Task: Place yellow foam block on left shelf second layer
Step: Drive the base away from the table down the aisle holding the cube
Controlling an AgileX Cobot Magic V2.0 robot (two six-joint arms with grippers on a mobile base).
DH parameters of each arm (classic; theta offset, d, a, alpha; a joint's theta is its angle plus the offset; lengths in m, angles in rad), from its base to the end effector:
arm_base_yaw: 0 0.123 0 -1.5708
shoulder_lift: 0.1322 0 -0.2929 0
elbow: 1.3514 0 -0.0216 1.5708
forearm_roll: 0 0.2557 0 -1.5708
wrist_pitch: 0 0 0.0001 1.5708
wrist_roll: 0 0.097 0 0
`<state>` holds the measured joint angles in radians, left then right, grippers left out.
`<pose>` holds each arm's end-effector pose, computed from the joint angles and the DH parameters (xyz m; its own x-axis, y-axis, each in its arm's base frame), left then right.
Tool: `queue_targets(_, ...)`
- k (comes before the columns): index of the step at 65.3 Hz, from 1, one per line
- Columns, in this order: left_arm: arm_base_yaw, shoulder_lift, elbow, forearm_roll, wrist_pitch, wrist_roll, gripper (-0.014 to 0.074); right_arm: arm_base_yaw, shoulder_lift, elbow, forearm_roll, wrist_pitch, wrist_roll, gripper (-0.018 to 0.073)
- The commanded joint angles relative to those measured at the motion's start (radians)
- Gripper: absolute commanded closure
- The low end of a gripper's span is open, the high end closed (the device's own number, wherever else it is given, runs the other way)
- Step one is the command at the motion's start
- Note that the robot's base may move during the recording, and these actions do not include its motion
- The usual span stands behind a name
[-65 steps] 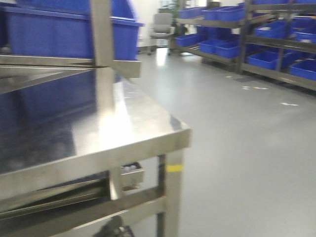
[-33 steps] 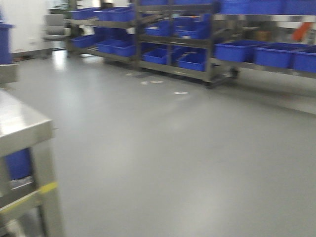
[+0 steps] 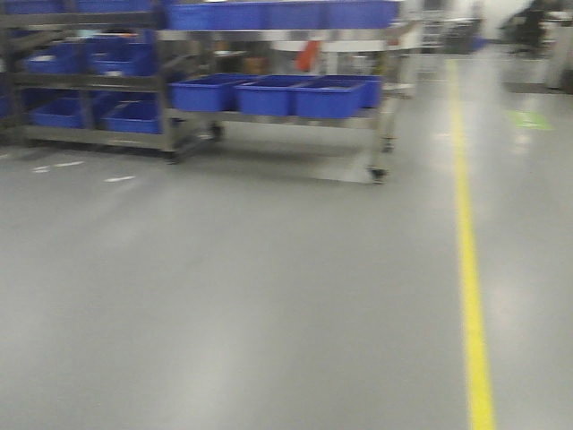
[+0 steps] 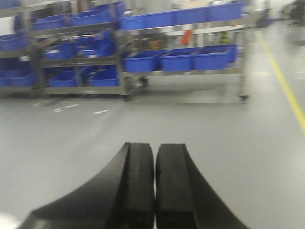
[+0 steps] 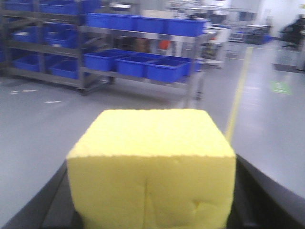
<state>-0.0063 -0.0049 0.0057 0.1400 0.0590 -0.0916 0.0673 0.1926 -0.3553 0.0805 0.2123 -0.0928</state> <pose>0.0593 0.0004 0.2064 0.0278 0.0480 -0.9985 -0.0033 0.9988 0.0479 0.0615 0.0058 0.3042 0.0394 -0.0115 -0.9992 -0.0836 0.9964 -0.0147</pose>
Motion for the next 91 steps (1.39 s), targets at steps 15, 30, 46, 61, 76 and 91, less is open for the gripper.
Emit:
queue_targets(15,-0.003,-0.022,0.025,-0.006,-0.082,-0.005,0.046,-0.007,0.008,-0.027,0.004,-0.097,-0.008,0.0096)
queue_targets(30,-0.003,-0.022,0.025,-0.006,-0.082,-0.005,0.046,-0.007,0.008,-0.027,0.004,-0.097,-0.008,0.0096)
queue_targets(46,-0.003,-0.022,0.025,-0.006,-0.082,-0.005,0.046,-0.007,0.008,-0.027,0.004,-0.097,-0.008,0.0096)
queue_targets(61,-0.003,-0.022,0.025,-0.006,-0.082,-0.005,0.046,-0.007,0.008,-0.027,0.004,-0.097,-0.008,0.0096)
queue_targets(76,-0.003,-0.022,0.025,-0.006,-0.082,-0.005,0.046,-0.007,0.008,-0.027,0.004,-0.097,-0.008,0.0096)
queue_targets(91,-0.003,-0.022,0.025,-0.006,-0.082,-0.005,0.046,-0.007,0.008,-0.027,0.004,-0.097,-0.008,0.0096)
